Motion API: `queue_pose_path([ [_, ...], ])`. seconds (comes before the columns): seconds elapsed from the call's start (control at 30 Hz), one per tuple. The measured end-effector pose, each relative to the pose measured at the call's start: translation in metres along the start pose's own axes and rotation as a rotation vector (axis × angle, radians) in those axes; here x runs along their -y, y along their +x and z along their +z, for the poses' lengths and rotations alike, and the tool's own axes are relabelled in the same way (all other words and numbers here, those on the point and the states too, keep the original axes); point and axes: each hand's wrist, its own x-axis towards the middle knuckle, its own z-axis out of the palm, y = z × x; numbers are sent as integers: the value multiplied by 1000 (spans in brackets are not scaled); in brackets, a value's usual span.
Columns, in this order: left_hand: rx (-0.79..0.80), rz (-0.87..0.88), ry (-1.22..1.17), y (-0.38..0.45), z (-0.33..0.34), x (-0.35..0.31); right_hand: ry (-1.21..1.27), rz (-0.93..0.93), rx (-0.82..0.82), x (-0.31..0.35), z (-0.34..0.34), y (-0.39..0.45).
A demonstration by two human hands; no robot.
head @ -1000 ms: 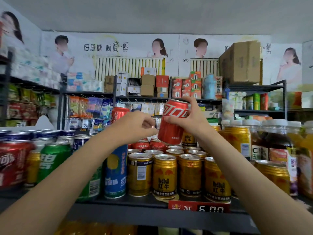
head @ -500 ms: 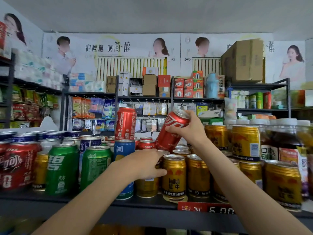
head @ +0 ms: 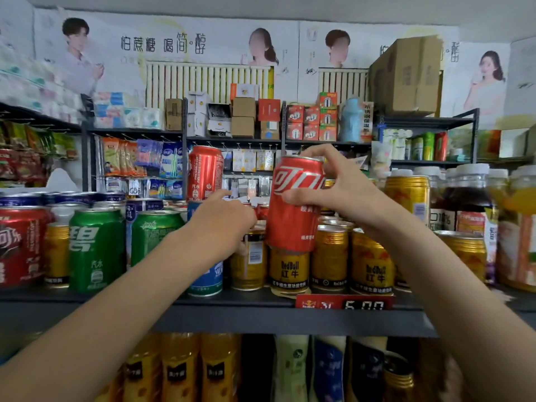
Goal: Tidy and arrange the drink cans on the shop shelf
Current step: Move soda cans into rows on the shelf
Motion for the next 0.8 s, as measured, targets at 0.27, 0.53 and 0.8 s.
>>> queue_pose_path([
  [0.27, -208, 2, -66, -5, 12, -3, -13, 34, 9, -13, 12, -13],
  [0.53, -607, -113, -54, -46, 25, 23, -86, 31, 31, -24, 43, -19],
  [0.8, -335, -229, -233, -57, 35, 38, -279, -27, 1, -12, 78, -20],
])
